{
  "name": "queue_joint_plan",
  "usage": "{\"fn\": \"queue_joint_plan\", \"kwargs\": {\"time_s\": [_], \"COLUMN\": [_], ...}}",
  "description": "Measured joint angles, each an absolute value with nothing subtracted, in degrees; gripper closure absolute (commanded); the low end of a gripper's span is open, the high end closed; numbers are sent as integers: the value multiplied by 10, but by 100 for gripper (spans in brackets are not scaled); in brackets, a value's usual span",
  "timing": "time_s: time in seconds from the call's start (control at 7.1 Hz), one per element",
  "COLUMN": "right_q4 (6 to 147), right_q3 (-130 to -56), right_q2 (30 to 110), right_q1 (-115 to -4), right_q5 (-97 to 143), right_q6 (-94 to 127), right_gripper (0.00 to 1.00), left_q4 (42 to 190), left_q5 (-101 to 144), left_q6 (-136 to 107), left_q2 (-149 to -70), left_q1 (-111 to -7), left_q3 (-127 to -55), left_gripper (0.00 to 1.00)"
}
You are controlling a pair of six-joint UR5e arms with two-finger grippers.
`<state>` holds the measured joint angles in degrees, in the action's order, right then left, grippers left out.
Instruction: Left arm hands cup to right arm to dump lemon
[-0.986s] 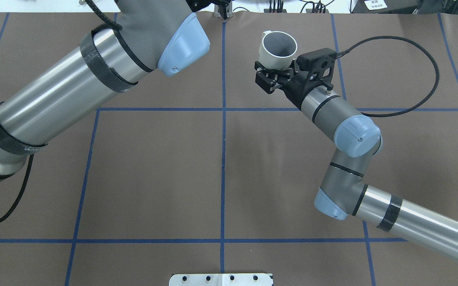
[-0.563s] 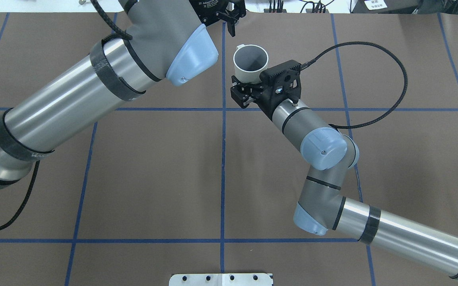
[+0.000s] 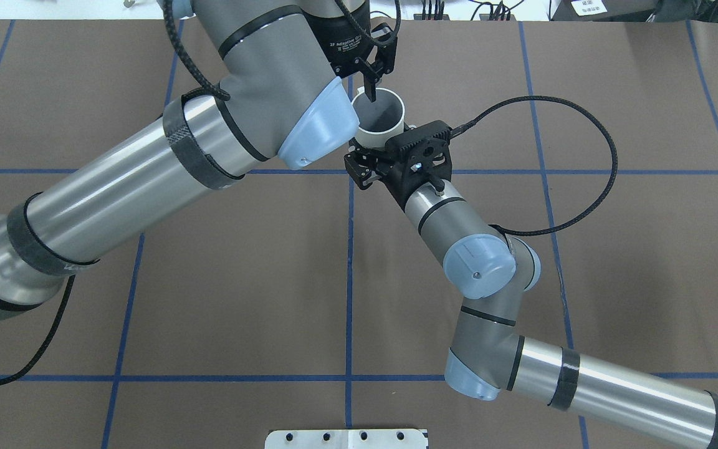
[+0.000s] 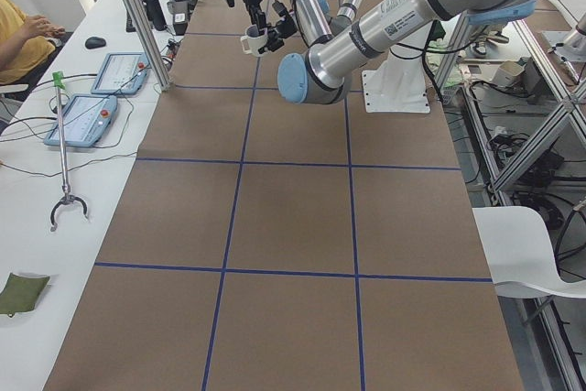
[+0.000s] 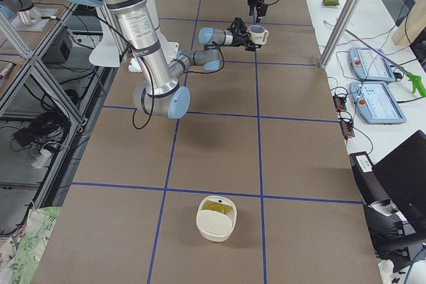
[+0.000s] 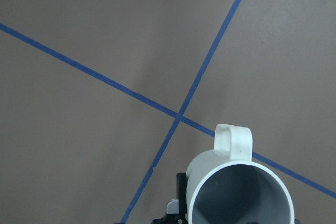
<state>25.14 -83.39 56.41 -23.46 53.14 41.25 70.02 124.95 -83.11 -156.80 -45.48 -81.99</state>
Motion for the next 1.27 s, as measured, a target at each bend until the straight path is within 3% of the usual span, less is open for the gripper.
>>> {"fn": "queue_joint_plan", "kwargs": {"time_s": [0.7, 1.27], "right_q4": [235, 233], "right_q3": [-834, -840], "right_q2": [559, 559], "right_q1": [-225, -223], "right_q5": [500, 500], "right_q6": [442, 443], "right_gripper": [57, 57], "left_q4": [702, 703], "left_q5": [1254, 1254], "left_q6": [-832, -832], "left_q2": [-1568, -1567], "left_q1": [-452, -446], "left_q3": [-820, -816], "left_gripper": [43, 54]}}
